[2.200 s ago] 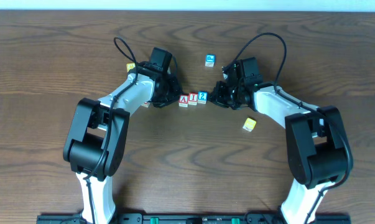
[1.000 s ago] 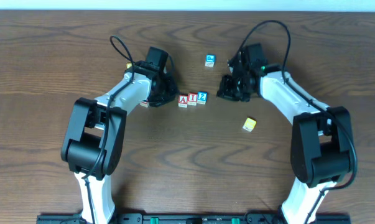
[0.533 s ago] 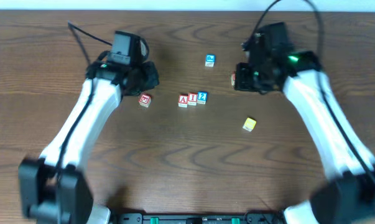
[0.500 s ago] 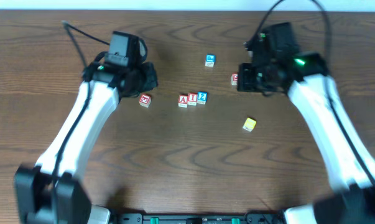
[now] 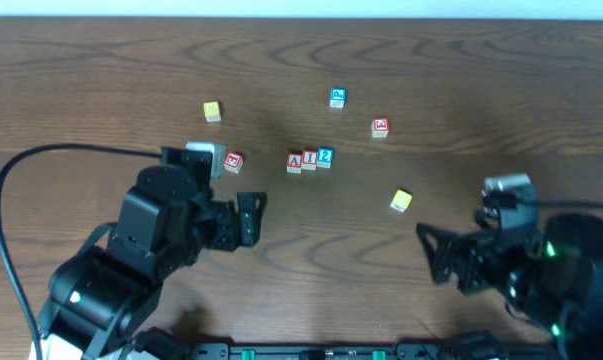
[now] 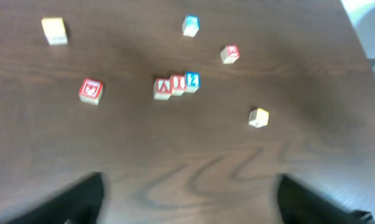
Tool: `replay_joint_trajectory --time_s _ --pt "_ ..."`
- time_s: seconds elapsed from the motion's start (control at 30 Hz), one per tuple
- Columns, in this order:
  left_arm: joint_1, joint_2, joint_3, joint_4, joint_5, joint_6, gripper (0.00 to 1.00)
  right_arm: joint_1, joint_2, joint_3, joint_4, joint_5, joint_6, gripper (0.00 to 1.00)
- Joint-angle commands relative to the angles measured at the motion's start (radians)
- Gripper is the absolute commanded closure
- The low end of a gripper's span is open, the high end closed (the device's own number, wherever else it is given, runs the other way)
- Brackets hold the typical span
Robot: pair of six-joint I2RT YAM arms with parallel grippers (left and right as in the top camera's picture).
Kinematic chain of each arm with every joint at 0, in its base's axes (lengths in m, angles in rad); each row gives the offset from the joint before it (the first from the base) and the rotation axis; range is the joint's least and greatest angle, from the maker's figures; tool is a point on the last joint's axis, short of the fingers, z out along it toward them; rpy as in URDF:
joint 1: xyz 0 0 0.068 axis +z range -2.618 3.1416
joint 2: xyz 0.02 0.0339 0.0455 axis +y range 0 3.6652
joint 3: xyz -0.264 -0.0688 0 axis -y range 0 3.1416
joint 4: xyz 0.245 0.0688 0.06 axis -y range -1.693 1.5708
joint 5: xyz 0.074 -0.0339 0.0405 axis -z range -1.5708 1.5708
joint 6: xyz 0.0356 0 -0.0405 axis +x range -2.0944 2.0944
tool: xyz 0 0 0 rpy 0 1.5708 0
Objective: Spell out Ai2
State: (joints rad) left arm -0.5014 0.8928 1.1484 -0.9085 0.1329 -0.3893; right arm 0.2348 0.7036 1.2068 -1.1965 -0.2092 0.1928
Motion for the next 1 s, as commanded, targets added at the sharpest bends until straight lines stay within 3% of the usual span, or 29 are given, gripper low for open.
replay_joint_trajectory --time_s 0.0,0.23,0.63,0.87,0.97 --pt "-0.005 -0.016 -0.007 -0.047 -0.031 0.008 0.05 0.008 -0.041 -0.006 -0.053 -0.004 -0.003 0.01" --pt "-0.005 -0.016 -0.007 -0.110 -0.031 0.008 0.05 0.008 -0.050 -0.006 -0.186 -0.004 -0.003 0.01" --pt "0.008 -0.028 -0.007 -0.147 -0.032 0.008 0.05 0.008 -0.050 -0.006 -0.193 -0.004 -0.003 0.01" --pt "0.153 -0.166 -0.012 -0.153 -0.128 0.018 0.05 0.008 -0.050 -0.006 -0.193 -0.004 -0.003 0.01" --pt "0.240 -0.246 -0.047 -0.109 -0.190 0.107 0.05 0.008 -0.050 -0.006 -0.193 -0.004 -0.003 0.01"
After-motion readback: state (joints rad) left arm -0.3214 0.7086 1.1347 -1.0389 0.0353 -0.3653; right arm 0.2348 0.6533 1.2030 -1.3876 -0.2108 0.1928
